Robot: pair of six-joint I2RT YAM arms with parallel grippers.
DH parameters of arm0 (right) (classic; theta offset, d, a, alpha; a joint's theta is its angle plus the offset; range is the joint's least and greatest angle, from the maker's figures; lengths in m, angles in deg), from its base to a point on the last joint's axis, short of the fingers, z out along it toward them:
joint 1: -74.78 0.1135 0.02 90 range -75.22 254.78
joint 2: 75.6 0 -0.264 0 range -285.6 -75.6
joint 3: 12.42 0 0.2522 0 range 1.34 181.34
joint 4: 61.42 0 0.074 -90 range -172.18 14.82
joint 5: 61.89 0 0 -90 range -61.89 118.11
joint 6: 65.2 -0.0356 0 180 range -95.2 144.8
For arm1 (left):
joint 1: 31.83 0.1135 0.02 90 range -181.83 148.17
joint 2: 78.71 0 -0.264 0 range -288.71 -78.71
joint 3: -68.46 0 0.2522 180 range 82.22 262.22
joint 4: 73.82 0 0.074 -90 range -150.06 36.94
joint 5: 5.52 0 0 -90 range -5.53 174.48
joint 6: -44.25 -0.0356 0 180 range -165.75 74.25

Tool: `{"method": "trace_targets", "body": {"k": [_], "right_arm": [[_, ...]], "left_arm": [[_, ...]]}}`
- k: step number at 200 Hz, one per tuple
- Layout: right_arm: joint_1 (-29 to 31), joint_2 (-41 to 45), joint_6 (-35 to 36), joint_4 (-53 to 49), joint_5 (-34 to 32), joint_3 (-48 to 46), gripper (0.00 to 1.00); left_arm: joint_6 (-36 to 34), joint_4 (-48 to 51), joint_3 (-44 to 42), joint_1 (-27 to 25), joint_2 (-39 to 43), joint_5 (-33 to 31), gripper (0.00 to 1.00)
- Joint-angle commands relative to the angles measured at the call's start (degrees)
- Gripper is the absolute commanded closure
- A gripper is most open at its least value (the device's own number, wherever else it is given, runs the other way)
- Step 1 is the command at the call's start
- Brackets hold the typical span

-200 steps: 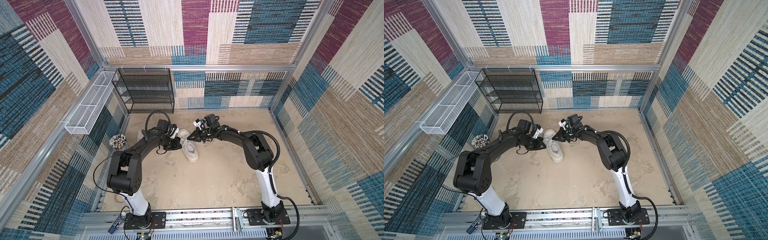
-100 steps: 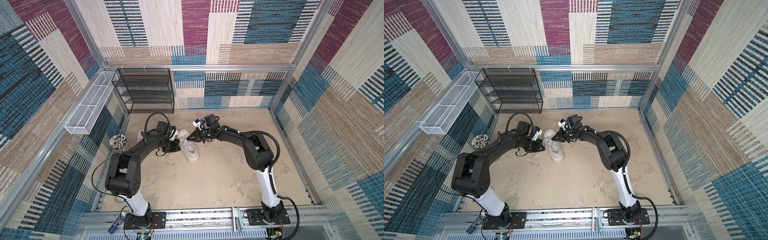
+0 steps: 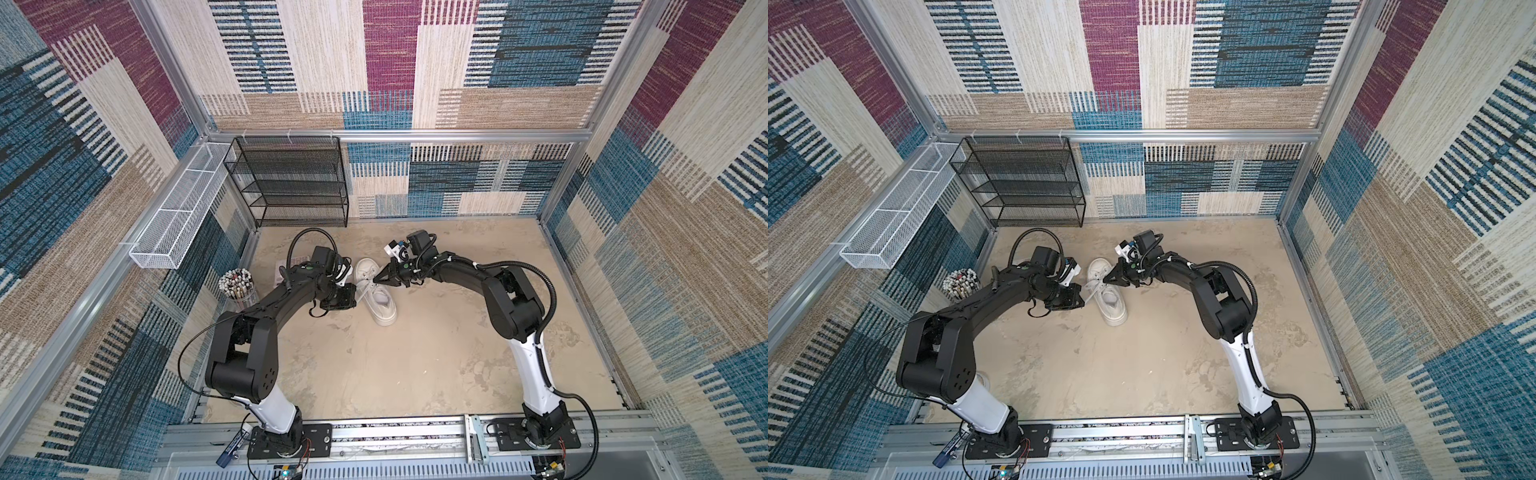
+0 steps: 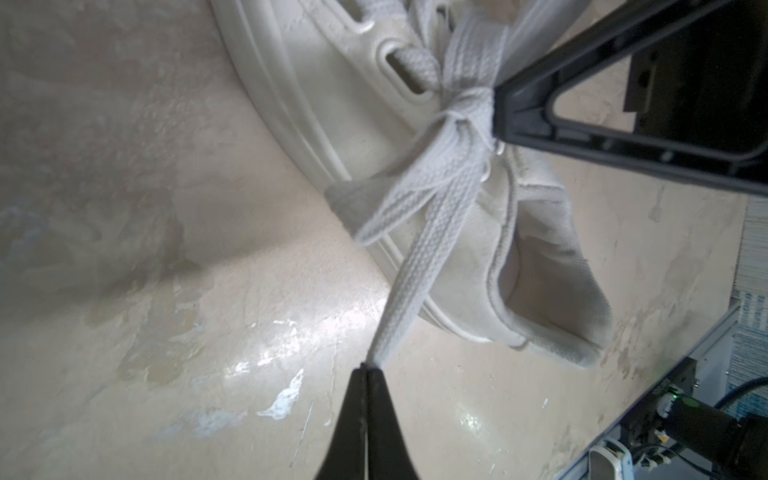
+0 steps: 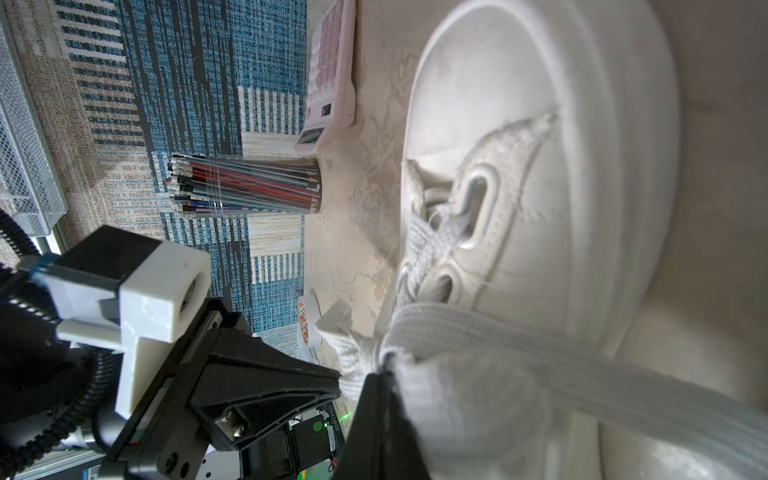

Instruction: Tie the shoes

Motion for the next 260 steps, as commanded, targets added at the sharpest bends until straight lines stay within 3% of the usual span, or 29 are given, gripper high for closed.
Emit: {"method": "trace_targets", "body": {"k": [1, 68, 81, 97, 135, 193, 260], "right_arm": [[0.0, -0.2, 0.5, -0.2, -0.9, 0.6, 0.96], [0.0, 0.2, 0.5, -0.5, -0.5, 1.5, 0.95], [-0.1, 1.4, -0.6, 2.0, 0.3, 0.4, 0.88], [-0.4, 2.6, -1.2, 3.1, 0.5, 0.4, 0.81], [-2.2, 4.2, 0.5, 0.6, -0.8, 0.9, 0.71], [-4.4, 2.4, 4.7, -4.7, -4.7, 1.6, 0.58], [-4.8, 3.1, 3.1, -1.3, -1.9, -0.5, 0.59]], "left_arm": [[-1.1, 2.3, 0.1, 0.3, 0.2, -0.7, 1.00], [-1.4, 2.0, 0.2, 0.3, 0.2, 1.0, 1.00], [-1.2, 1.1, 0.0, 0.3, 0.7, 1.7, 0.75], [-0.8, -0.5, -0.8, 0.4, 1.9, 1.8, 0.63], [1.1, -3.5, -0.8, 2.2, 3.9, 3.1, 0.53], [6.1, -11.9, 1.7, 3.8, -2.1, 9.8, 0.40], [8.3, -16.0, 1.1, 3.9, -3.7, 12.8, 0.38]]}}
